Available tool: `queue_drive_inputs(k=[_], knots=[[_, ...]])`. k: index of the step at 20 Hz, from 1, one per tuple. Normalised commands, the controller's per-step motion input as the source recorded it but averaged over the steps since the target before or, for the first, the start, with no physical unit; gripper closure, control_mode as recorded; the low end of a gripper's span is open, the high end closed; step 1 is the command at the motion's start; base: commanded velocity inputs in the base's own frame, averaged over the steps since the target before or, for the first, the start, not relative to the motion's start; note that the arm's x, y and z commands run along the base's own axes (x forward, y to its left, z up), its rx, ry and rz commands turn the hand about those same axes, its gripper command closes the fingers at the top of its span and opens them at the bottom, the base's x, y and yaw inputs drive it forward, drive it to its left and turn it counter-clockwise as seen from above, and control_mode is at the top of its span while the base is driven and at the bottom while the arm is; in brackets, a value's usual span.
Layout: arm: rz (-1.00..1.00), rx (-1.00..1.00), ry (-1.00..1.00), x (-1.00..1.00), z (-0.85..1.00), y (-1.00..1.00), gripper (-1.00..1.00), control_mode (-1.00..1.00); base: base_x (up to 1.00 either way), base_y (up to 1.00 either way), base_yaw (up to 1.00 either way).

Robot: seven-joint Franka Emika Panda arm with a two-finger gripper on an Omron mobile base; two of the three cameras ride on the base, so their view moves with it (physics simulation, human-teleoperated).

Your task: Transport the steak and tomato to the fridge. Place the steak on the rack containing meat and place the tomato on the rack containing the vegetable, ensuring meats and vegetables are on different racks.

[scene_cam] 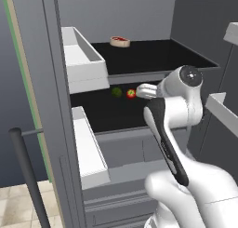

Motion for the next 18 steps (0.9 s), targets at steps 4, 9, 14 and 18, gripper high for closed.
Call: queue_drive_inputs(k=[4, 9, 14, 18], knots=[[0.0, 0.01, 0.17, -1.0, 0.69, 0.03, -1.0, -1.0, 0.0, 0.0, 0.0], [0.07, 0.0, 0.22, -0.97, 0.37, 0.0, -1.0, -1.0, 0.0, 0.0, 0.0], [0.21, -0.04, -0.03, -0.8, 0.0, 0.0, -1.0, -1.0, 0.0, 0.0, 0.0], [0.24, -0.1, -0.22, -0.84, 0.0, 0.04, -1.0, -1.0, 0.0, 0.0, 0.0]])
